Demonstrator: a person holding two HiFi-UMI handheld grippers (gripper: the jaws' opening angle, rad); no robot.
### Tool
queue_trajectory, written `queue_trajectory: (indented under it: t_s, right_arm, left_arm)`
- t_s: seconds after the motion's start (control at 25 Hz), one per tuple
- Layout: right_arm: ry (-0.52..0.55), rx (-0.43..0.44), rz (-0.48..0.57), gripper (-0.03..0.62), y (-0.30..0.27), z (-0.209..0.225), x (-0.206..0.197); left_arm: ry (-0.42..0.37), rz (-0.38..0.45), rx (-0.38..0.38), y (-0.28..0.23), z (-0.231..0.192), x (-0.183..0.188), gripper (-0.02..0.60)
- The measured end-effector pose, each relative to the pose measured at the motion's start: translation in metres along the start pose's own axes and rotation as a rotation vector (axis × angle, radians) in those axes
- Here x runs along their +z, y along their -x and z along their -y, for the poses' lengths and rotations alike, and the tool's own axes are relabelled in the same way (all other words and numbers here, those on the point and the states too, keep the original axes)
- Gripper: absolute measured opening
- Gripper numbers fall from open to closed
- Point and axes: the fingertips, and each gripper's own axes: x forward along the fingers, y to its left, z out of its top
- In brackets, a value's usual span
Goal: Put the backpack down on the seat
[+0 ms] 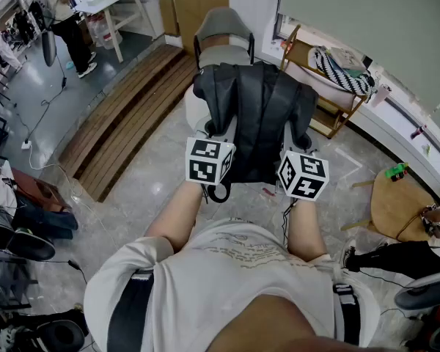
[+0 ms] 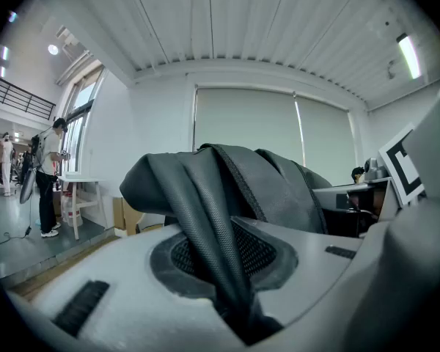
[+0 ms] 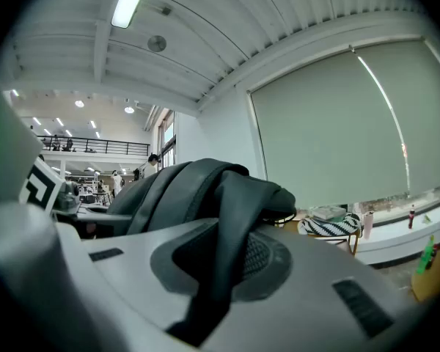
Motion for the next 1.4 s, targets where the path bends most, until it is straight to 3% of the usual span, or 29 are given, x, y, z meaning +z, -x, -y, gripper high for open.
queue_trajectory:
  t_s: [0.8, 1.4]
  right_arm:
    - [0.009, 0.022, -0.032, 0.051, -0.028, -0.053, -0.01]
    - [-0.02, -0.038, -0.03, 0.051, -0.049, -0.096, -0.022]
  left_arm:
    - [0.05, -0.018, -0.018, 0.016, -0.055, -0.015, 0.08]
    - [0.034, -0.016, -0.096, 0.023, -0.098, -0.024, 0.078]
